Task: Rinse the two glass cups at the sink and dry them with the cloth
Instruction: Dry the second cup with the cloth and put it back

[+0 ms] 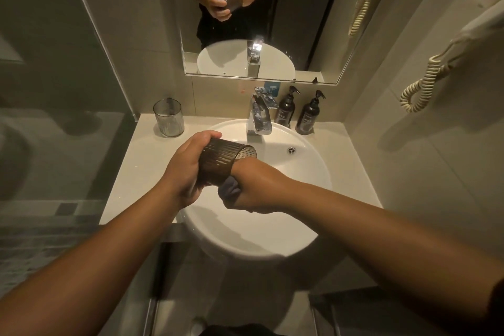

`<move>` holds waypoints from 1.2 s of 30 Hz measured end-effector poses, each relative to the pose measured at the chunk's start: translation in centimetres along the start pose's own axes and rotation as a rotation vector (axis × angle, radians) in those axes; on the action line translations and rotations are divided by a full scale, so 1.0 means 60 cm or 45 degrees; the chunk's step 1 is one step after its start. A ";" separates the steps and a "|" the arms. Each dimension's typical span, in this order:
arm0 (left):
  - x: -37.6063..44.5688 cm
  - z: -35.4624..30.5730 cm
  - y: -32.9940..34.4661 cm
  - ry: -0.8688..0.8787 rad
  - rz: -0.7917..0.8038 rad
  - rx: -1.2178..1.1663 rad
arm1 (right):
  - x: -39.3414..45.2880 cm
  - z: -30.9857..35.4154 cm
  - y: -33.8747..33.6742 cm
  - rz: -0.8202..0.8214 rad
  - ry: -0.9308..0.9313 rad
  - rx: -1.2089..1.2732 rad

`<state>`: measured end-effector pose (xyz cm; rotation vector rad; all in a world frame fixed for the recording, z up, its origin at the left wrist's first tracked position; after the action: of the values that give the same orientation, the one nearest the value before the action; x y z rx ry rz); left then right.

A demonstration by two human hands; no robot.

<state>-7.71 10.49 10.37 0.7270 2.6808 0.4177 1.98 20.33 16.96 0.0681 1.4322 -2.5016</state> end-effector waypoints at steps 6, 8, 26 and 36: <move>-0.007 -0.017 0.006 0.141 0.046 0.024 | -0.010 0.010 -0.018 -0.114 0.091 0.621; -0.009 -0.024 0.007 0.199 0.058 0.041 | -0.014 0.015 -0.024 -0.124 0.105 0.834; 0.005 -0.050 0.009 -0.014 0.102 0.103 | 0.015 0.039 -0.028 0.150 -0.337 -0.765; 0.005 -0.038 -0.005 0.089 0.007 0.006 | 0.023 0.030 -0.026 0.153 -0.151 -0.150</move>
<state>-8.99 9.95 12.26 0.7339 2.7465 0.4459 0.43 19.28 19.00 -0.0155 1.4778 -2.2808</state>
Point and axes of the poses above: each hand's wrist, its own x-axis towards the middle knuckle, its own y-axis out of the palm, z = x × y, the point moved 4 cm from there along x, towards the middle knuckle
